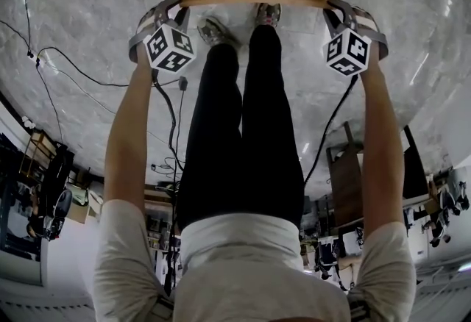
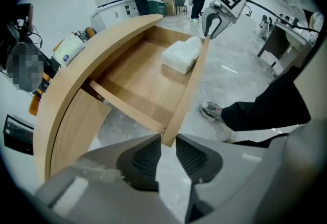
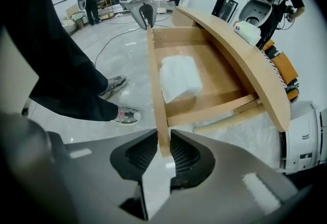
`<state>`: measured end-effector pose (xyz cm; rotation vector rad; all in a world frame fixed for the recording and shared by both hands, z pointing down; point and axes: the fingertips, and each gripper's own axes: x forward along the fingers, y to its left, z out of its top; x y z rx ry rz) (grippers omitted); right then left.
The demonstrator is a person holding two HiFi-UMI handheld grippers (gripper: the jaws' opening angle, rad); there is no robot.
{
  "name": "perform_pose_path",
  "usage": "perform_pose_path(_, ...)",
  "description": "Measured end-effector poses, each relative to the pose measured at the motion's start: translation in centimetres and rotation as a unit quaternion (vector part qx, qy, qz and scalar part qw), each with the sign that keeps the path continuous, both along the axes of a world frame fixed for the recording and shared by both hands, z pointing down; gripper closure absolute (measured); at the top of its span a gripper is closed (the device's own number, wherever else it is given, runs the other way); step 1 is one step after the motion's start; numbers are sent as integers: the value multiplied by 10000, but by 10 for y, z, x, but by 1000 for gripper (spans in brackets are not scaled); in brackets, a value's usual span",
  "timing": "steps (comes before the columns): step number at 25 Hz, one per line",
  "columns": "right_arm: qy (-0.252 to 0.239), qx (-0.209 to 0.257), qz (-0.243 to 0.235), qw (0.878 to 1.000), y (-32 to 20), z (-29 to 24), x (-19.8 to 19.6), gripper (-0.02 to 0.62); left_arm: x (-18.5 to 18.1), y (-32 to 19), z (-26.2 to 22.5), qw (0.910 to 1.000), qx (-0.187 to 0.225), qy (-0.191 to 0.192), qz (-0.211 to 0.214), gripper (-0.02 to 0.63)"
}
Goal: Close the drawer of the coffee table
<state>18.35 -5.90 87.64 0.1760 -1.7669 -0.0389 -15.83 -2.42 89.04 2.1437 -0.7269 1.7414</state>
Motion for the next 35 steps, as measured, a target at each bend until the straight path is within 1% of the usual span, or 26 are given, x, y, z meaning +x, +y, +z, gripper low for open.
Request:
perform_pose_path(3,-77,63,31,9999,-1,-10,0,511,0,-3,-11,9998,58,112,-135,488)
perform_pose_path(7,-91,55,68,9999,-5,-21,-1,511,-1,-5,-22,9991,-68,315,-273,488)
perform_pose_path(11,-86,54,17,9999,-8,-27,1,511,1,-8,-28,9989,-127,385,-253,488)
perform_pose_path(15,-89,71,42,9999,-12,-33,2,511,2,-11,-35,9984,-107,421,-369,488)
perform_pose_path(22,-135,94,-15,9999,-18,-32,-2,511,-3,-18,-34,9983,-51,307,-487,488)
perform_pose_path(26,-213,124,-10,9997,-25,-33,-3,511,-5,-27,-35,9980,-6,174,-615,488)
perform_pose_path(29,-285,81,-27,9996,-22,-35,-6,512,-8,-25,-38,9970,-20,124,-764,486)
perform_pose_path(32,-335,194,92,9992,-30,-34,-8,511,-11,-35,-36,9959,92,137,-885,486)
perform_pose_path(35,-331,184,225,9990,-25,-33,-7,509,-10,-32,-36,9953,60,158,-957,485)
